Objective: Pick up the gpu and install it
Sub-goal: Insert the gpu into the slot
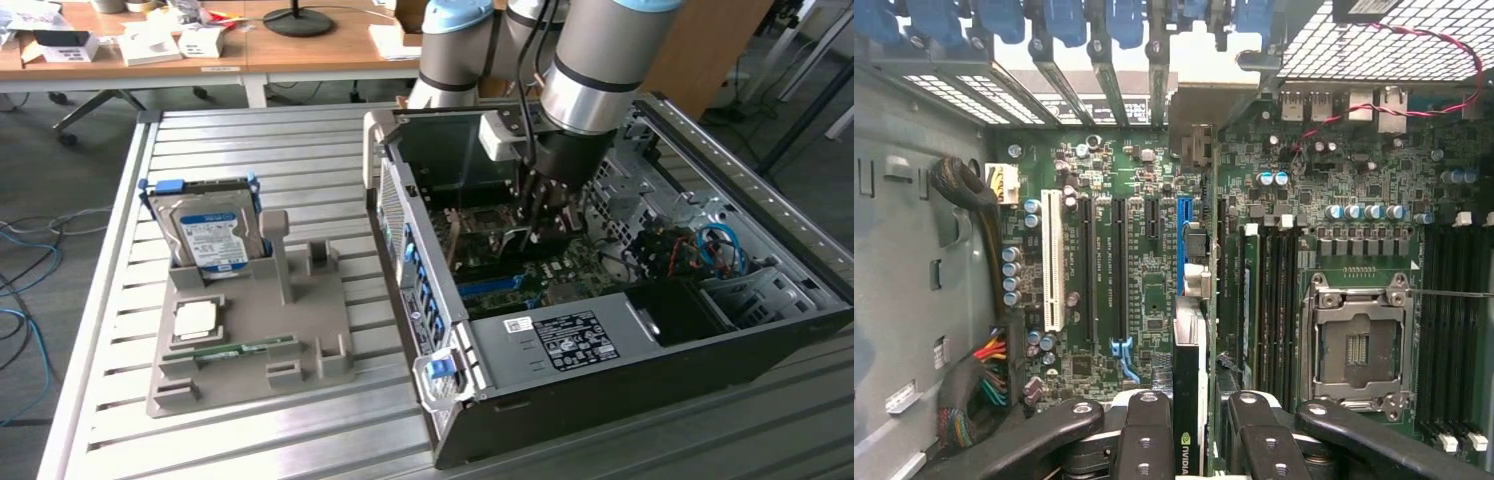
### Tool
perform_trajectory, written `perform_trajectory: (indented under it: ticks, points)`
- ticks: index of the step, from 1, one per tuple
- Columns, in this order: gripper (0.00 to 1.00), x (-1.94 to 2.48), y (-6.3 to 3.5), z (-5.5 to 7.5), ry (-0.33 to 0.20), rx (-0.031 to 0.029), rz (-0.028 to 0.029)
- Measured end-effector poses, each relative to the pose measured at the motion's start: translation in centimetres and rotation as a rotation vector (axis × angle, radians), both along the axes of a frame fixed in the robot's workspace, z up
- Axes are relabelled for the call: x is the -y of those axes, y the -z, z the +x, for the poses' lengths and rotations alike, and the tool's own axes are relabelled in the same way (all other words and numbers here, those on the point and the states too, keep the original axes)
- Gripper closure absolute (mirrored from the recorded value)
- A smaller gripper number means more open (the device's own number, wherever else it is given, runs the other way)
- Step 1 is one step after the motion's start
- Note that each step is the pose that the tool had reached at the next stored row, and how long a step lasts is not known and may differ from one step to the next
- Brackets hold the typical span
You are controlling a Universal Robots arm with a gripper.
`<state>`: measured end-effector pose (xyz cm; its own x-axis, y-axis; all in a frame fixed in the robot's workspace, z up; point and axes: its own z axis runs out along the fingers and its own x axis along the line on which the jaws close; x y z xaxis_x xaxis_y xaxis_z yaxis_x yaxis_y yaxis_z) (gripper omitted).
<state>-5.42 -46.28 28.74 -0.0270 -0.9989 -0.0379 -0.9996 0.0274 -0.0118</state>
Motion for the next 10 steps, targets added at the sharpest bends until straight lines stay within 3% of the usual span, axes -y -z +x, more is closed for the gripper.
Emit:
perform_trajectory:
  ticks: [10]
  points:
    - [0.74, 0.34, 0.00, 0.00, 0.000, 0.0000, 0.0001]
